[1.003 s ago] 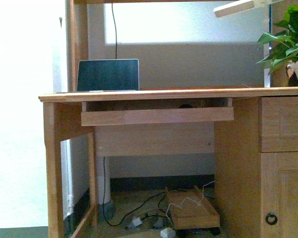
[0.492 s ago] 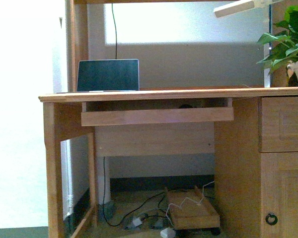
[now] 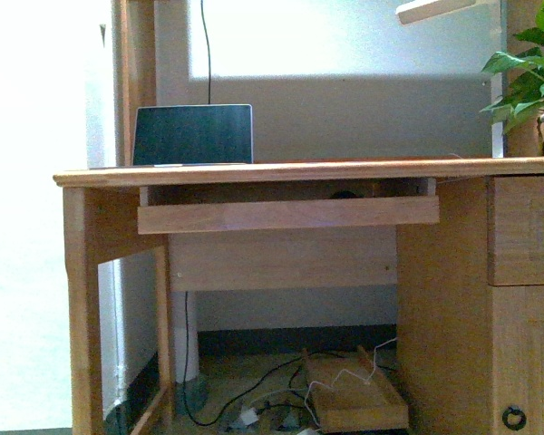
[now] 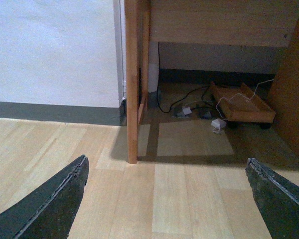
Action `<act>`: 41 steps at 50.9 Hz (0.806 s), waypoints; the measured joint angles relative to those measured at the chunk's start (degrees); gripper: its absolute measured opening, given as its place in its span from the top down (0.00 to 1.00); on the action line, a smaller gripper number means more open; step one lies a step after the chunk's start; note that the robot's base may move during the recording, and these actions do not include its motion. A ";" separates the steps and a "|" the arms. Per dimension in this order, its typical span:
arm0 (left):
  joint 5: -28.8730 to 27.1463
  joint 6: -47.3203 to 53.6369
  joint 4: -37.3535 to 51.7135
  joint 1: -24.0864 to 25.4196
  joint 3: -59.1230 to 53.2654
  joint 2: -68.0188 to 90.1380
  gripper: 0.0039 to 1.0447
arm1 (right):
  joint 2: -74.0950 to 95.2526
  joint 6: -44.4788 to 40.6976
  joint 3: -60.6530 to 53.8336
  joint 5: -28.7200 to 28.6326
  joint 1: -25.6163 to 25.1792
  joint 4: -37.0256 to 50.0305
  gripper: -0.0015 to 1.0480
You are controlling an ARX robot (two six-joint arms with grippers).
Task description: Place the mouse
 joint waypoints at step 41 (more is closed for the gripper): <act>0.04 0.00 -0.02 0.00 0.00 0.02 0.07 | 0.02 0.00 0.00 -0.11 0.00 -0.02 0.07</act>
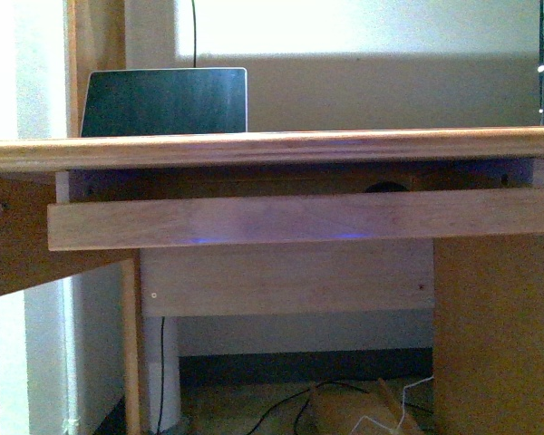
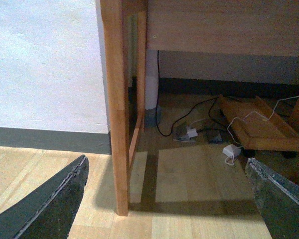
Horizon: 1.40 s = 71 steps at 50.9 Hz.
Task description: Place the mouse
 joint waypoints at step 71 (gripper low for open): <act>16.33 59.30 54.75 7.54 20.39 86.05 0.07 | 0.00 0.00 0.00 0.13 -0.04 0.02 0.07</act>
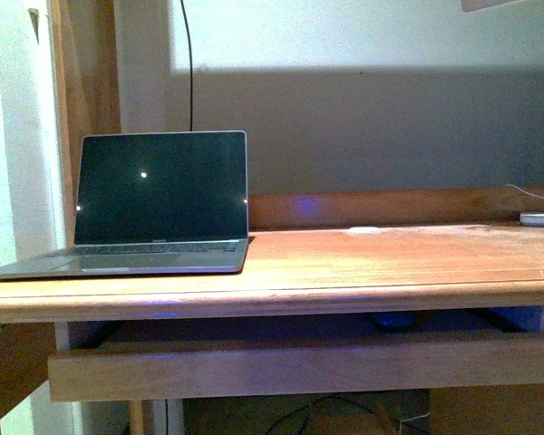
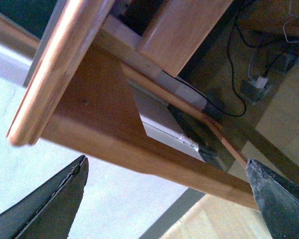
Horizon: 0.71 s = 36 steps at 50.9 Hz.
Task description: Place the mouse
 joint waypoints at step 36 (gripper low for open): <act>11.80 16.33 2.47 -6.62 26.67 26.99 0.07 | -0.02 0.00 0.00 0.00 0.00 0.00 0.07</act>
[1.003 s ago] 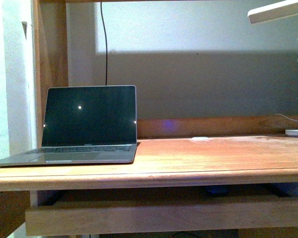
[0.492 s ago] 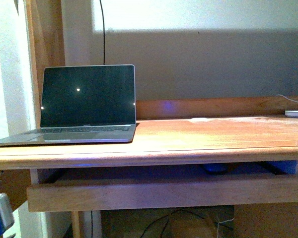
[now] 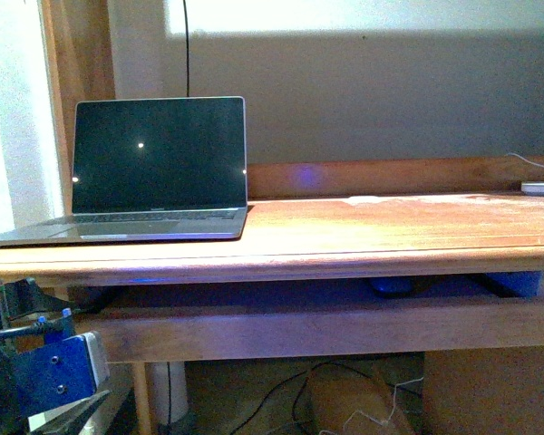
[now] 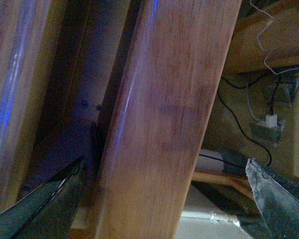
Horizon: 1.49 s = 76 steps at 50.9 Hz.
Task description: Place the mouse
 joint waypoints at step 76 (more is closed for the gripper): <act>-9.55 -88.02 -28.15 -13.33 -21.03 -58.58 0.07 | 0.00 0.00 0.00 -0.02 0.00 0.00 0.07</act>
